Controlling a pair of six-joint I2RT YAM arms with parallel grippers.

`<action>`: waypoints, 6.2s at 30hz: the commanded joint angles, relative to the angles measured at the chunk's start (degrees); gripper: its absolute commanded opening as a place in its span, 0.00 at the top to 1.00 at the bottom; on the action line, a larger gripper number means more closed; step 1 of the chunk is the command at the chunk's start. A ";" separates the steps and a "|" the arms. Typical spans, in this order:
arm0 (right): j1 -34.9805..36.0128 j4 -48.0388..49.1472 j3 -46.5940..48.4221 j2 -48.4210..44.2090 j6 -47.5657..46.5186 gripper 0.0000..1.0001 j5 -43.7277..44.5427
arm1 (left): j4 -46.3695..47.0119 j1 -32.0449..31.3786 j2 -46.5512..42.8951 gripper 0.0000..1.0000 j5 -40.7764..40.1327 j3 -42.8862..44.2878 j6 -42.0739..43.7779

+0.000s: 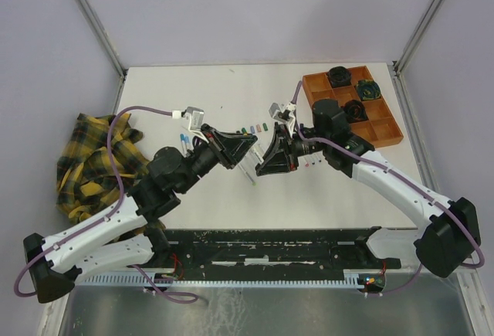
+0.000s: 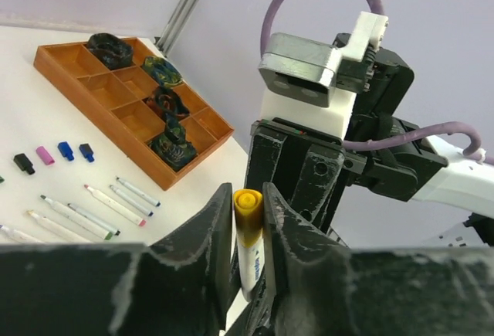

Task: Open the pen caps
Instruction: Open the pen cap from the pen, then place the pen cap at the center of the board, then place the pen at the center of the board, then pick up the pen from the center of the board.

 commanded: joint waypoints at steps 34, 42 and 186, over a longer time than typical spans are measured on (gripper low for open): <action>1.02 0.58 1.38 7.94 -1.73 1.00 2.14 | -5.31 27.73 3.72 0.97 7.53 8.43 0.99; 1.04 -2.70 2.22 8.67 -3.50 1.00 4.07 | -9.98 27.72 2.37 0.97 1.20 -5.81 -0.88; 3.51 -26.47 17.64 15.11 -9.65 0.61 30.08 | -20.59 40.44 46.65 0.74 -8.26 4.44 12.02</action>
